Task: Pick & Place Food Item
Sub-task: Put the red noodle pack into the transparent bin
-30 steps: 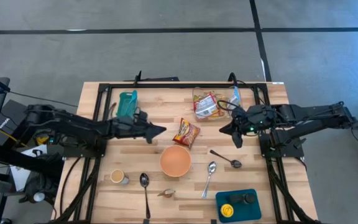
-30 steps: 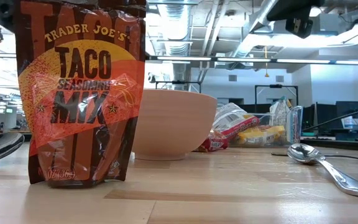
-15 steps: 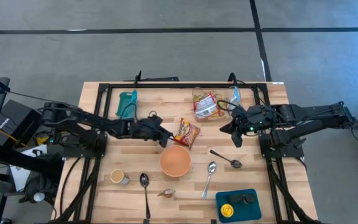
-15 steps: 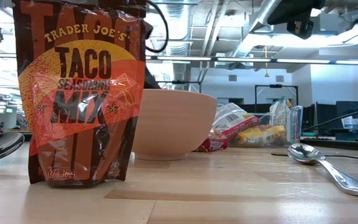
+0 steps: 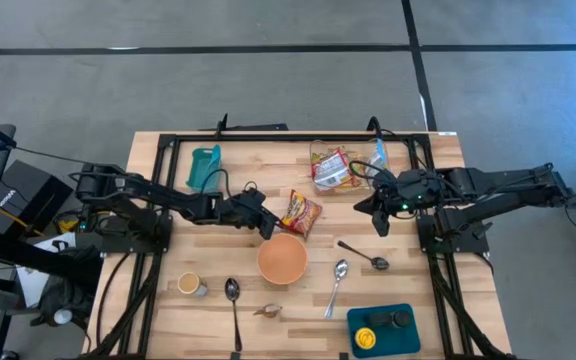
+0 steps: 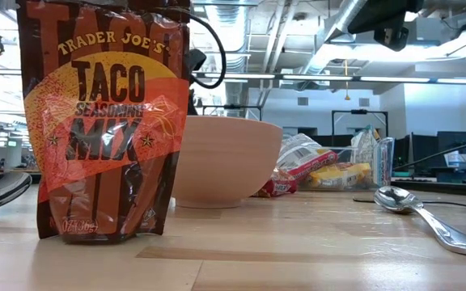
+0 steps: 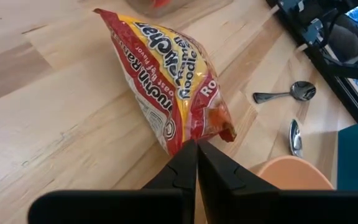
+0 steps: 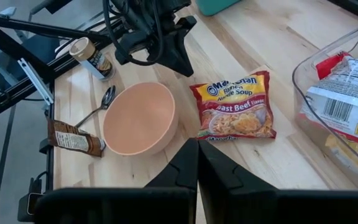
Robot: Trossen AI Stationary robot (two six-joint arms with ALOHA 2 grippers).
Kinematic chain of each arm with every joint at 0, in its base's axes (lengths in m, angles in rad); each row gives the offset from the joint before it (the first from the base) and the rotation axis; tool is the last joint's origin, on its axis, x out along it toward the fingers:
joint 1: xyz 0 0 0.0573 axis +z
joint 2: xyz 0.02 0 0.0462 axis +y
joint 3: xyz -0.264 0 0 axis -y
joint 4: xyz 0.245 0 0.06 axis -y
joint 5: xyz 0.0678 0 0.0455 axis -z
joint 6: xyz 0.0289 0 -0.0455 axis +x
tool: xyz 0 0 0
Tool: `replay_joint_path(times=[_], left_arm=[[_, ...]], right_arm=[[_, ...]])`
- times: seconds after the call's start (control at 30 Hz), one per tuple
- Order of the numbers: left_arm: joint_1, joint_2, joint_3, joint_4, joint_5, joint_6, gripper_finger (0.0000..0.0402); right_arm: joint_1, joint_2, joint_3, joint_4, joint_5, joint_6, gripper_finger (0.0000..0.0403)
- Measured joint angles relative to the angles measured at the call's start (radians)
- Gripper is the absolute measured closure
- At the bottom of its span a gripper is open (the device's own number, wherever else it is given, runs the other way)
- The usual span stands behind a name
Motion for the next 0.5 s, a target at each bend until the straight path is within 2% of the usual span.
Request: replay_joint_path(times=[0.17,0.4,0.5], left_arm=[[-0.001,0.000,0.000,0.001,0.005,0.000,0.0367],[0.002,0.000,0.000,0.000,0.025,0.000,0.0277],[0.009,0.000,-0.001,0.000,0.024,-0.001,0.0251]], right_arm=[[0.000,0.000,0.000,0.000,0.000,0.000,0.0402],[0.000,0.000,0.000,0.001,0.000,0.000,0.0402],[0.000,0.000,0.000,0.001,0.000,0.000,0.0402]])
